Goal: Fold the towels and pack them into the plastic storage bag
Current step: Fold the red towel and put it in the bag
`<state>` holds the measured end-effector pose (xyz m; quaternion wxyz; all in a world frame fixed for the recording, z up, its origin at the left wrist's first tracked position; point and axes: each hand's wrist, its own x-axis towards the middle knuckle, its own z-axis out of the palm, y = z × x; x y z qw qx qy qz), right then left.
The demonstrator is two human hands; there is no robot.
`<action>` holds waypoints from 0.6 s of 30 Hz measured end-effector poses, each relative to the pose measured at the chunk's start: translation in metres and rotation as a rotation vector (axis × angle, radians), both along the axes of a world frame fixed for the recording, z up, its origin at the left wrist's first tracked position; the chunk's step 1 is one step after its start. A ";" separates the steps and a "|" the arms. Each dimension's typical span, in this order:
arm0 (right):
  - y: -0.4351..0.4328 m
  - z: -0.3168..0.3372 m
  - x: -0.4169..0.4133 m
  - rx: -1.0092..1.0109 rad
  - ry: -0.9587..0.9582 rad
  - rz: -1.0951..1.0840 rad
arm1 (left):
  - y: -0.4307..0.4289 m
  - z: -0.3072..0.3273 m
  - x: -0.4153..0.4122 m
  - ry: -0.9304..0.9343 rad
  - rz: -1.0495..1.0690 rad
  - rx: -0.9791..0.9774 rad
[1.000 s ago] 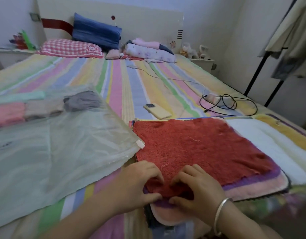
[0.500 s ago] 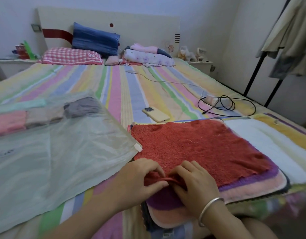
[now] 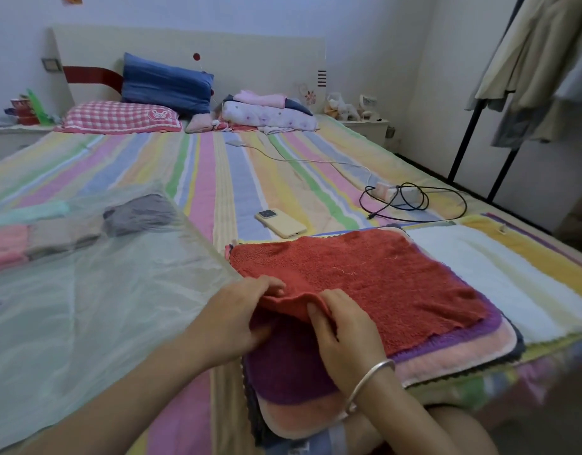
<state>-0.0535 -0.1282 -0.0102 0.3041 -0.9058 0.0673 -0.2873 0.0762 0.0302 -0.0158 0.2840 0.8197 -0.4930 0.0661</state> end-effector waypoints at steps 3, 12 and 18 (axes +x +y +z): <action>0.000 0.012 -0.003 0.137 -0.076 0.002 | -0.011 0.004 0.035 -0.046 0.175 -0.001; -0.001 0.032 -0.003 0.506 -0.111 0.009 | 0.002 0.026 0.083 0.540 0.330 -0.403; 0.019 0.045 -0.007 0.909 0.008 0.168 | 0.045 0.037 0.071 0.930 0.079 -0.755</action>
